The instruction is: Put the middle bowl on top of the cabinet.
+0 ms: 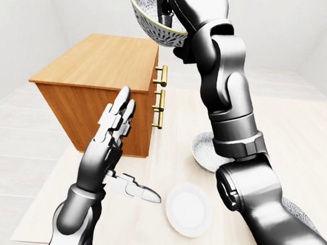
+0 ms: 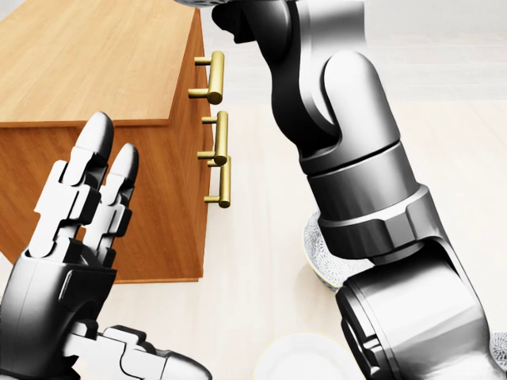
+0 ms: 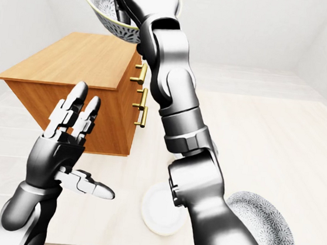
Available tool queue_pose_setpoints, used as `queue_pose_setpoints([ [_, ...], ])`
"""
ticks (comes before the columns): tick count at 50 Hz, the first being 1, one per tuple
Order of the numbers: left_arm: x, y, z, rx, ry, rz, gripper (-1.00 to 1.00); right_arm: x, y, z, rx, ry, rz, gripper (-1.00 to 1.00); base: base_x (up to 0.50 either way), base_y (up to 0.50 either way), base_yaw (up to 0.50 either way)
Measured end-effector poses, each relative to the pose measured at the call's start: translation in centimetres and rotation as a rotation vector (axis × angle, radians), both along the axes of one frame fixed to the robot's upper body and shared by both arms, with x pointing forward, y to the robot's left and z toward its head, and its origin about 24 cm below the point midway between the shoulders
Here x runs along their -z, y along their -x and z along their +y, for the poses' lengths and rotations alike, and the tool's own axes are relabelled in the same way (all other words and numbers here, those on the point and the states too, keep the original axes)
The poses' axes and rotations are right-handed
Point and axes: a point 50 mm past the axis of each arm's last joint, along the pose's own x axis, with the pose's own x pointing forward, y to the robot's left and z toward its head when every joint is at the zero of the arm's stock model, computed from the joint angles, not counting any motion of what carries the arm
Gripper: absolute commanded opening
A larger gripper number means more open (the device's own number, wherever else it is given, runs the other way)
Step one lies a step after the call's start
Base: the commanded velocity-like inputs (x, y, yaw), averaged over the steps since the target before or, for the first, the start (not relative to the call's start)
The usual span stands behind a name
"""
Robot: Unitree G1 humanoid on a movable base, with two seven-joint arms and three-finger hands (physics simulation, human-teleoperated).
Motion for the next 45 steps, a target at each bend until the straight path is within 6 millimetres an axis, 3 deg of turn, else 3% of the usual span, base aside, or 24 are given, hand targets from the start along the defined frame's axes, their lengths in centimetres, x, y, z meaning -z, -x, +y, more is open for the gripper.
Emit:
queue_pose_setpoints([
  [26, -0.1, 0.2, -0.2, 0.008, -0.005, -0.003, 1.0, 1.0, -2.0, 3.4, -0.092, -0.047, 0.037, -1.0, 0.0, 0.0, 0.0],
  [45, 0.1, 0.1, -0.3, 0.01, -0.011, 0.006, 1.0, 0.9, -1.8, 6.6, -0.214, -0.018, 0.046, -1.0, 0.0, 0.0, 0.0],
])
